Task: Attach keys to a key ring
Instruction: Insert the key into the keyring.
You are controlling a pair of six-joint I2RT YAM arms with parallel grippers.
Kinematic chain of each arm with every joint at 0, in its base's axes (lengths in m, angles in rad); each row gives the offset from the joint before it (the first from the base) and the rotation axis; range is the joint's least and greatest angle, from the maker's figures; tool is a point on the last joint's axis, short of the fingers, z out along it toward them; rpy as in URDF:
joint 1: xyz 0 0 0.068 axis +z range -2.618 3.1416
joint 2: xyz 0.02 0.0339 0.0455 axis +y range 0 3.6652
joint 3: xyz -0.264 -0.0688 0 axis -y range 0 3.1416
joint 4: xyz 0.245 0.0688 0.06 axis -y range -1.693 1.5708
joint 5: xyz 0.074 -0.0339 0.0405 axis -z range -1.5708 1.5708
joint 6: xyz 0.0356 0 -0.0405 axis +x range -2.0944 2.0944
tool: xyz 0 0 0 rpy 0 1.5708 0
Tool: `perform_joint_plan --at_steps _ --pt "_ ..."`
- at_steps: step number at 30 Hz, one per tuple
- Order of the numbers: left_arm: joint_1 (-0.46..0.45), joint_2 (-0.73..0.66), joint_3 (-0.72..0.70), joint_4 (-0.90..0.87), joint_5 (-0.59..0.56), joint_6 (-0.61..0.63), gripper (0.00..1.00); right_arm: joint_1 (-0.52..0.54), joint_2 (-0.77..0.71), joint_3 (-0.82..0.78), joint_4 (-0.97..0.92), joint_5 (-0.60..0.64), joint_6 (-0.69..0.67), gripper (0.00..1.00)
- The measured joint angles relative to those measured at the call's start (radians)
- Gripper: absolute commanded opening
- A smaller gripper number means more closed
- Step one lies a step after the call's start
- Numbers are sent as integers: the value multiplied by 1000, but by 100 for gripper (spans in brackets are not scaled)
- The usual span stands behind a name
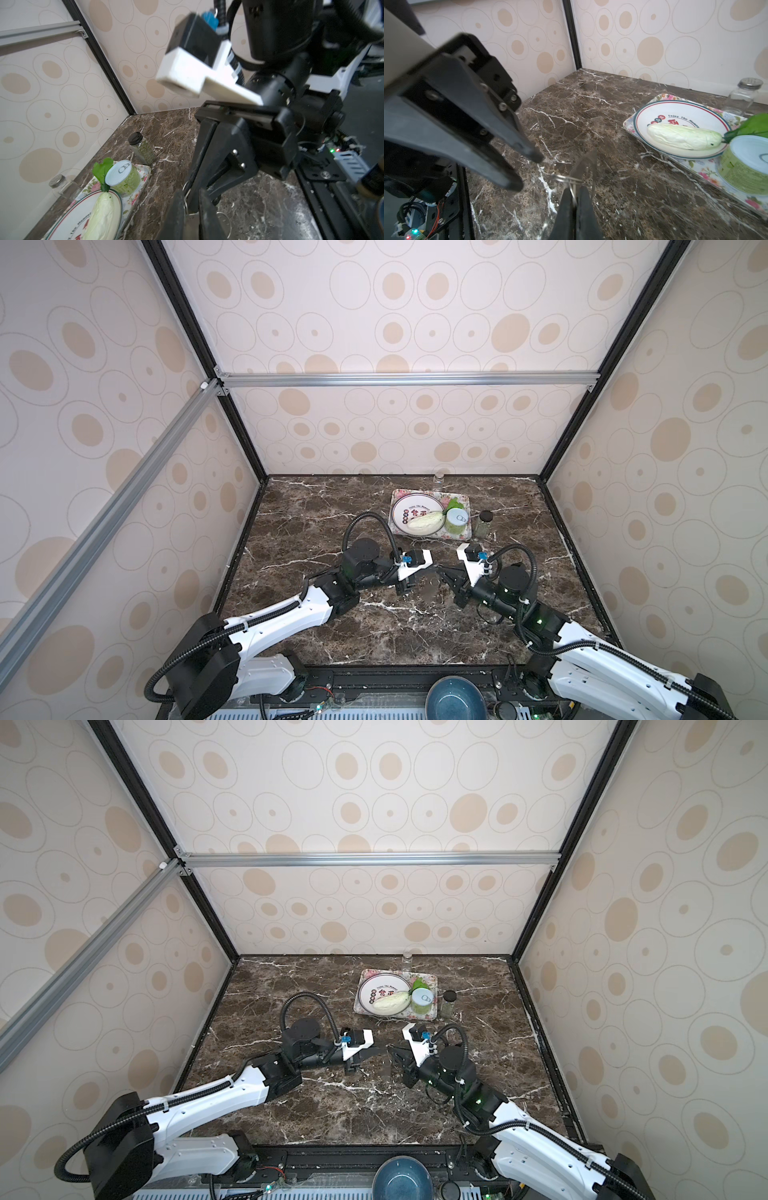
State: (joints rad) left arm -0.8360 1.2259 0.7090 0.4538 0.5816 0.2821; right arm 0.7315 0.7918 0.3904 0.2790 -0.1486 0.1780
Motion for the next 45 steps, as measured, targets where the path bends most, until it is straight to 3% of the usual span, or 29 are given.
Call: perform_joint_plan --at_steps 5,10,22,45 --pt "-1 -18 0 8 1 7 35 -3 -5 -10 -39 26 -1 0" --pt "-1 -18 15 -64 -18 39 36 -3 -18 -10 -55 46 -1 0" --pt "-1 52 100 -208 -33 83 28 -3 -28 -10 -66 76 -1 0" --pt "-4 203 230 -350 9 100 26 -3 -39 -10 -78 90 -1 0"
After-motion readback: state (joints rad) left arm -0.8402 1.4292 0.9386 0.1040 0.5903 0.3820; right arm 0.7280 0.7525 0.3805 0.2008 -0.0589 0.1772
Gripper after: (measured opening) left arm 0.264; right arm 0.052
